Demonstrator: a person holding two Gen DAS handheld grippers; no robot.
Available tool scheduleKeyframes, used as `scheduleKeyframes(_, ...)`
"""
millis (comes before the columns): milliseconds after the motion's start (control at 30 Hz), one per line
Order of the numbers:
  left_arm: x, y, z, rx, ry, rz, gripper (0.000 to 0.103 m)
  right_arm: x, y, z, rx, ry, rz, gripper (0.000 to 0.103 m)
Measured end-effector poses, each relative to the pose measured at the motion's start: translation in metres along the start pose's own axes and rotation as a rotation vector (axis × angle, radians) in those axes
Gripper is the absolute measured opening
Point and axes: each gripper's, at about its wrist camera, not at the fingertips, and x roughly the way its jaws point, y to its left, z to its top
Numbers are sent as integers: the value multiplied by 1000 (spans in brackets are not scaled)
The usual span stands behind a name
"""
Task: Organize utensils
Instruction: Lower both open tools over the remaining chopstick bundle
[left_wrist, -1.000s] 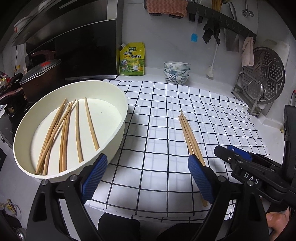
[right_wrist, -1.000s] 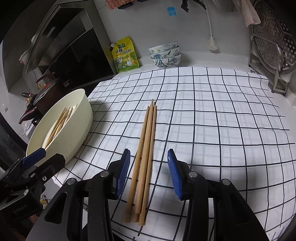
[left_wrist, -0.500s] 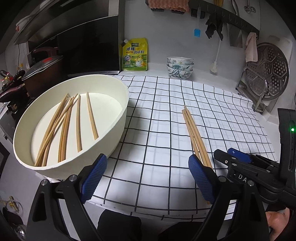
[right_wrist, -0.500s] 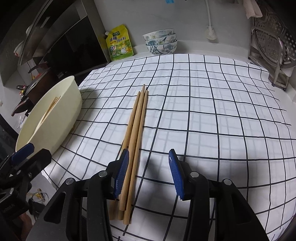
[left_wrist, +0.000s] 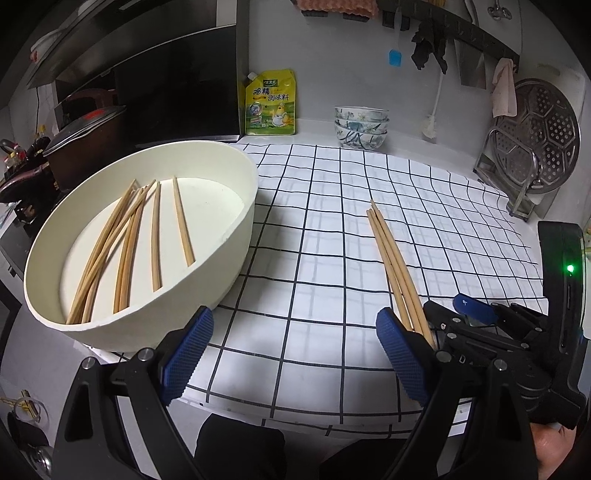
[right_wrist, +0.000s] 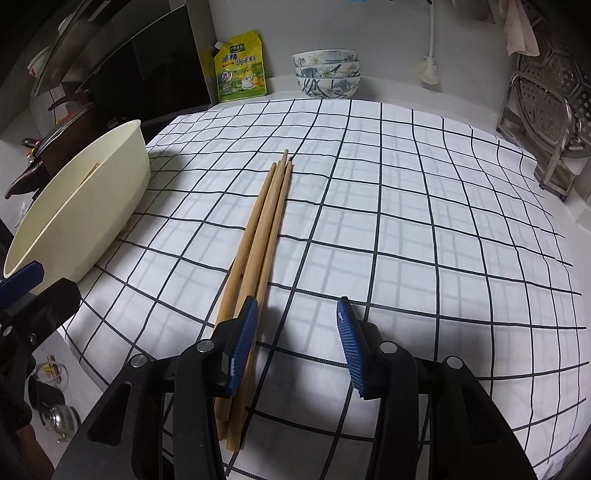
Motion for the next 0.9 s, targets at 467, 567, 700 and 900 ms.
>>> scheduleKeyframes(467,4,3,-1,-9,6,1,88,1,10,-4,-59,15,-13,43)
scheduleKeyframes(567,4,4,-1,-12,5,-1,88,2,15,-6,-92,16,-43,43)
scheduleKeyframes(700,7,0,-3,-10,16,-12,88,2,13,-6,-86,13,-41,34)
scheduleKeyframes(900,10,-14,-7,11,26,-39,88,0,5,-5,-63,11,-37,7)
